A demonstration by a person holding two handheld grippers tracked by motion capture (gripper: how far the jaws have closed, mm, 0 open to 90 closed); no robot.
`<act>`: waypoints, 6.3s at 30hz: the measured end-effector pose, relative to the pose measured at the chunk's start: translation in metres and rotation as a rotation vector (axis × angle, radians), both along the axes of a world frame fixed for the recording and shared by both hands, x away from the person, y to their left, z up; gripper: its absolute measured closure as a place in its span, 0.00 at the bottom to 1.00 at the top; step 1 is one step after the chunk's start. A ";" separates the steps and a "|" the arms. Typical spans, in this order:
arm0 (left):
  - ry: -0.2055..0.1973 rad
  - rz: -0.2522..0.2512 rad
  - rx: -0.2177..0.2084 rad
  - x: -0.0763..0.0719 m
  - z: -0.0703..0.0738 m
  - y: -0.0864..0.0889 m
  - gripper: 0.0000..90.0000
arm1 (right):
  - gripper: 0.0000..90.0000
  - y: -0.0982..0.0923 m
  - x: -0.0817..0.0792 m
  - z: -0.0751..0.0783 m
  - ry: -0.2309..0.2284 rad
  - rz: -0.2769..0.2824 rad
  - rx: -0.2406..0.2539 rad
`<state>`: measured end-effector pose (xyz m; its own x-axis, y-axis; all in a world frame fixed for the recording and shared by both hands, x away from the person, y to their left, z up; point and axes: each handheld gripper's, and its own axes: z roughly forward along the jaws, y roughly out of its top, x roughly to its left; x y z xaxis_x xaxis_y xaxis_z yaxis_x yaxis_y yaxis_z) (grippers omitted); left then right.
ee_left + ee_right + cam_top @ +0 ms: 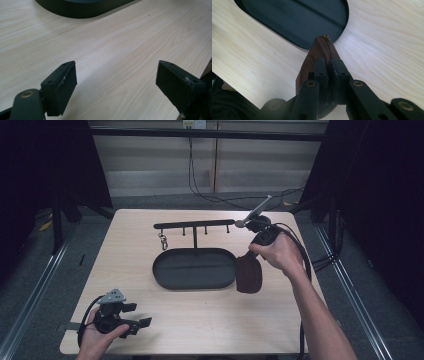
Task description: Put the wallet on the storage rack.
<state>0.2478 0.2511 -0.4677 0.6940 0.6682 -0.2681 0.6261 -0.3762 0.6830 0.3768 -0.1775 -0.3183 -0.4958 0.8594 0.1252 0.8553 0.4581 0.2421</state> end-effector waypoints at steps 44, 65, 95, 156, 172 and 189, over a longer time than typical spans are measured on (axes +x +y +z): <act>0.004 0.002 -0.004 0.000 0.000 0.001 0.20 | 0.93 -0.001 0.045 -0.041 -0.082 -0.203 0.355; 0.007 0.003 -0.001 0.001 0.000 0.002 0.20 | 0.94 0.004 0.055 -0.095 -0.104 -0.252 0.482; 0.006 -0.006 -0.003 0.002 0.001 0.001 0.20 | 0.90 0.001 0.049 -0.140 -0.111 -0.281 0.488; 0.013 0.041 -0.021 0.006 0.001 0.008 0.21 | 0.21 -0.033 -0.015 -0.106 -0.336 -0.197 0.393; 0.008 0.068 -0.019 0.007 0.001 0.011 0.21 | 0.23 -0.061 -0.064 -0.107 -0.395 -0.204 0.369; -0.024 0.070 -0.019 0.004 0.003 0.008 0.21 | 0.26 -0.094 -0.123 -0.130 -0.399 -0.244 0.317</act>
<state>0.2514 0.2587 -0.4648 0.6521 0.7105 -0.2647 0.6335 -0.3188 0.7050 0.2537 -0.2712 -0.4484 -0.3488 0.9061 0.2394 0.7414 0.1104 0.6620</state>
